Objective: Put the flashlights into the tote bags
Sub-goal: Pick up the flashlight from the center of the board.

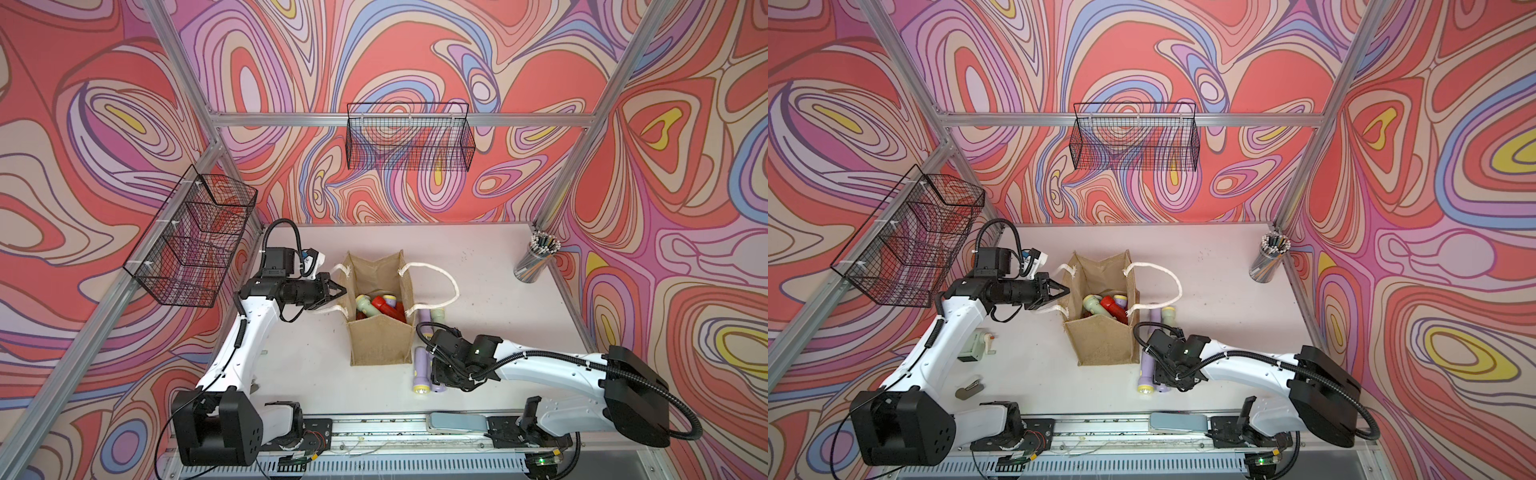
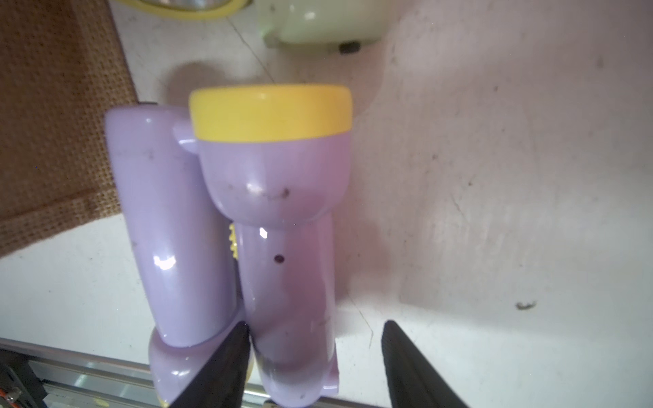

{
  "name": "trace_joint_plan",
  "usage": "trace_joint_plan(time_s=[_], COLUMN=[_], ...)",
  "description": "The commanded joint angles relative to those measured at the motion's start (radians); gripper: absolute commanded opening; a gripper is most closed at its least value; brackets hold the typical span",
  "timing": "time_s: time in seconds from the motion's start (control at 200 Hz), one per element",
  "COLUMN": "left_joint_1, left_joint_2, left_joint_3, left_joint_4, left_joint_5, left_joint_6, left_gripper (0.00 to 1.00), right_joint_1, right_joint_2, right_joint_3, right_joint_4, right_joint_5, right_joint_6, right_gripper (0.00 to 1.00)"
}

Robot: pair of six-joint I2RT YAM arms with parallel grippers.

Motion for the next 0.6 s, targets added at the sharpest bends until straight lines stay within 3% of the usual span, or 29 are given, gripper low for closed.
trace_joint_plan(time_s=[0.0,0.391,0.516,0.596], left_joint_1=[0.002,0.002,0.003,0.002], left_joint_2=[-0.017,-0.016,-0.014,-0.010], left_joint_3=[0.003,0.007,0.008,0.010], left_joint_4=[0.008,0.012,0.011,0.006], left_joint_5=[0.004,0.003,0.001,-0.005], left_joint_6=[0.010,0.002,0.002,0.004], left_gripper=[0.04,0.04,0.04,0.04], right_joint_1=[0.006,0.006,0.006,0.006], right_joint_2=[0.029,0.104,0.135,0.148], right_joint_3=[0.005,0.005,-0.003,-0.009], right_joint_4=[-0.047,-0.084,-0.092,-0.098], right_joint_5=[0.029,0.024,0.031,0.038], right_joint_6=[0.032,0.023,0.030,0.046], right_gripper=[0.61,0.57,0.48,0.34])
